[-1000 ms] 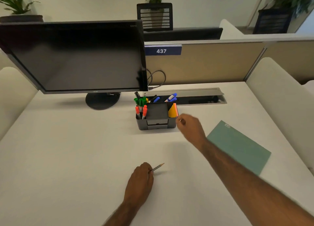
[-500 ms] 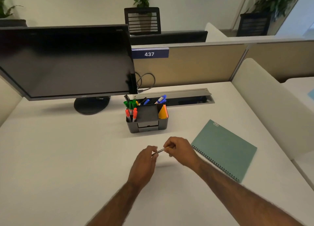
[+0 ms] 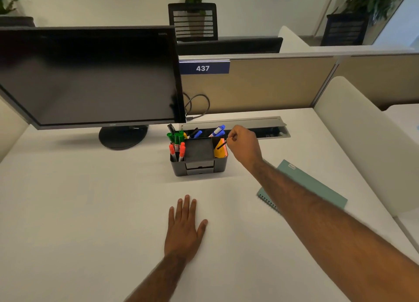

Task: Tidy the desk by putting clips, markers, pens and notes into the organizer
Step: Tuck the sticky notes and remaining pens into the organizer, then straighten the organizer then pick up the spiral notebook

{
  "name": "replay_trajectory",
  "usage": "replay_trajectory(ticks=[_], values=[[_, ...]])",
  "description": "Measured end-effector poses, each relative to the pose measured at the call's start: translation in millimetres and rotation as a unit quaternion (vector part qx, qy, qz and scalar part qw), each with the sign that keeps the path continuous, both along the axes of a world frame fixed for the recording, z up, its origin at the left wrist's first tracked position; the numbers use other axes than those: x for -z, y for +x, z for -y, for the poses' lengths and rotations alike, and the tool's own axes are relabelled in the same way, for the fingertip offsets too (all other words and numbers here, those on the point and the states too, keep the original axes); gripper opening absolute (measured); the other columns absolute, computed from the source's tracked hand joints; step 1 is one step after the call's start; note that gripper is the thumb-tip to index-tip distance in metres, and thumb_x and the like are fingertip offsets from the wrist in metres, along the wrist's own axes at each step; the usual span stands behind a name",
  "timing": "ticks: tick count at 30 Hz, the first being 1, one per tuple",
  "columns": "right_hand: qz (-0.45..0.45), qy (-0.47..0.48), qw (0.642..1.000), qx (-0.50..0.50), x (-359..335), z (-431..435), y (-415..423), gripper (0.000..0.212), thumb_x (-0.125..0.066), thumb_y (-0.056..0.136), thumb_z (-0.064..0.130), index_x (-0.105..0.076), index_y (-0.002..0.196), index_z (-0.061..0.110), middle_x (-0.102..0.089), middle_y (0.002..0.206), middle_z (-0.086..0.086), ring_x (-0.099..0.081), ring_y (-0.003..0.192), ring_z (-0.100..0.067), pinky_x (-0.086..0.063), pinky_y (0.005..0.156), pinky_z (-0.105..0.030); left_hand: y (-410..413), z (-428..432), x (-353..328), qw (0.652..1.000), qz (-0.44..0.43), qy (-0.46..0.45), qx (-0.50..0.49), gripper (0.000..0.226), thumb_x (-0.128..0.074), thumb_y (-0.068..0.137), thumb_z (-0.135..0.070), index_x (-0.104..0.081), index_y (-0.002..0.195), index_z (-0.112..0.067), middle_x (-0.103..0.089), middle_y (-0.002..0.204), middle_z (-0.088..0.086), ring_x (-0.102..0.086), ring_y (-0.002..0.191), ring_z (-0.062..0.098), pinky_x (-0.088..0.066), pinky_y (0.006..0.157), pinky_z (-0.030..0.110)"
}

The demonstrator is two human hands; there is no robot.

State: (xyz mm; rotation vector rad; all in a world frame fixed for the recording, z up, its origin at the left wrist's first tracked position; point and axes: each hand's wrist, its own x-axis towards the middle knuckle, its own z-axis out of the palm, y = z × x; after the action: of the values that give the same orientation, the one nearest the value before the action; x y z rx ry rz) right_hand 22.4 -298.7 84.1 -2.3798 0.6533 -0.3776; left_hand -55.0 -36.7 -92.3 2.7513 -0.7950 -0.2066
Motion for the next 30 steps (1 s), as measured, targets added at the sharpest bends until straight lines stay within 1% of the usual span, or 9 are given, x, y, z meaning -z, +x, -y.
replay_trajectory(ticks=[2, 5, 7, 9, 11, 15, 17, 22, 30], values=[[-0.006, 0.027, 1.0, -0.002, 6.1, -0.9, 6.5, 0.002, -0.06, 0.093, 0.014, -0.059, 0.093, 0.015, -0.063, 0.084, -0.004, -0.054, 0.066, -0.01, -0.044, 0.059, -0.02, 0.2, -1.0, 0.5, 1.0, -0.003, 0.008, 0.001, 0.071, -0.01, 0.099, -0.064, 0.01, 0.157, -0.027, 0.022, 0.164, -0.007, 0.022, 0.15, 0.013, 0.01, 0.121, 0.04], [0.028, 0.066, 0.997, 0.039, 19.9, 0.1, 3.5, 0.012, -0.059, 0.093, 0.012, -0.061, 0.104, 0.014, -0.064, 0.093, -0.002, -0.06, 0.08, -0.014, -0.048, 0.068, -0.024, 2.7, -1.7, 0.9, 1.0, -0.021, -0.005, 0.001, 0.07, -0.01, 0.099, -0.063, 0.011, 0.156, -0.029, 0.024, 0.163, -0.009, 0.022, 0.149, 0.011, 0.011, 0.121, 0.038], [0.04, 0.075, 0.994, 0.074, 34.2, 0.6, -4.0, 0.017, -0.059, 0.093, 0.011, -0.06, 0.11, 0.013, -0.066, 0.102, -0.004, -0.061, 0.087, -0.016, -0.046, 0.071, -0.022, 8.5, -3.1, -3.7, 0.998, -0.043, -0.053, -0.01, 0.069, -0.02, 0.1, -0.06, 0.0, 0.158, -0.029, 0.014, 0.164, -0.01, 0.01, 0.152, 0.011, 0.006, 0.123, 0.035], [0.021, 0.093, 0.991, 0.094, 50.7, 0.2, -11.4, 0.03, -0.062, 0.092, 0.011, -0.057, 0.122, 0.015, -0.064, 0.118, -0.008, -0.062, 0.099, -0.019, -0.048, 0.079, -0.023, 21.9, -1.9, -14.5, 0.989, -0.064, -0.126, -0.043, 0.068, -0.037, 0.1, -0.052, -0.01, 0.157, -0.027, -0.001, 0.166, -0.008, -0.005, 0.152, 0.012, -0.005, 0.123, 0.031], [-0.029, 0.124, 0.989, 0.071, 65.4, -1.9, -17.0, 0.05, -0.067, 0.089, 0.01, -0.048, 0.135, 0.017, -0.057, 0.133, -0.01, -0.059, 0.113, -0.024, -0.052, 0.09, -0.03, 43.2, 4.7, -29.9, 0.97, -0.09, -0.202, -0.101, 0.072, -0.047, 0.1, -0.044, -0.01, 0.157, -0.025, -0.007, 0.166, -0.005, -0.013, 0.151, 0.014, -0.013, 0.12, 0.03], [-0.09, 0.137, 0.986, -0.024, 83.3, -10.7, -20.8, 0.08, -0.073, 0.086, 0.013, -0.028, 0.151, 0.023, -0.04, 0.151, -0.008, -0.05, 0.129, -0.029, -0.049, 0.101, -0.045, 90.8, 26.5, -64.3, 0.903, -0.16, -0.338, -0.209, 0.085, -0.061, 0.096, -0.03, -0.002, 0.158, -0.025, -0.006, 0.166, -0.004, -0.024, 0.149, 0.024, -0.029, 0.12, 0.046], [-0.077, 0.13, 0.988, -0.032, 87.2, -14.0, -18.4, 0.081, -0.074, 0.086, 0.016, -0.026, 0.151, 0.024, -0.041, 0.151, -0.006, -0.051, 0.128, -0.029, -0.049, 0.101, -0.044, 108.0, 35.8, -73.9, 0.883, -0.183, -0.367, -0.228, 0.087, -0.064, 0.095, -0.024, -0.003, 0.158, -0.025, -0.009, 0.166, -0.002, -0.027, 0.148, 0.027, -0.033, 0.117, 0.048], [-0.02, 0.134, 0.99, -0.028, 87.2, -15.9, -11.1, 0.063, -0.068, 0.09, 0.014, -0.039, 0.145, 0.02, -0.057, 0.136, -0.005, -0.059, 0.116, -0.024, -0.046, 0.086, -0.026, 125.4, 50.9, -75.0, 0.888, -0.196, -0.355, -0.217, 0.087, -0.064, 0.095, -0.019, -0.004, 0.158, -0.024, -0.018, 0.165, -0.001, -0.027, 0.149, 0.026, -0.033, 0.117, 0.049], [-0.038, 0.112, 0.993, -0.03, 86.1, -3.9, -0.3, 0.06, -0.067, 0.091, 0.021, -0.039, 0.144, 0.018, -0.056, 0.137, -0.007, -0.059, 0.116, -0.025, -0.047, 0.089, -0.03, 137.4, 59.2, -76.1, 0.894, -0.189, -0.36, -0.189, 0.089, -0.062, 0.095, -0.012, 0.0, 0.158, -0.025, -0.017, 0.165, -0.001, -0.026, 0.149, 0.026, -0.031, 0.117, 0.048]])
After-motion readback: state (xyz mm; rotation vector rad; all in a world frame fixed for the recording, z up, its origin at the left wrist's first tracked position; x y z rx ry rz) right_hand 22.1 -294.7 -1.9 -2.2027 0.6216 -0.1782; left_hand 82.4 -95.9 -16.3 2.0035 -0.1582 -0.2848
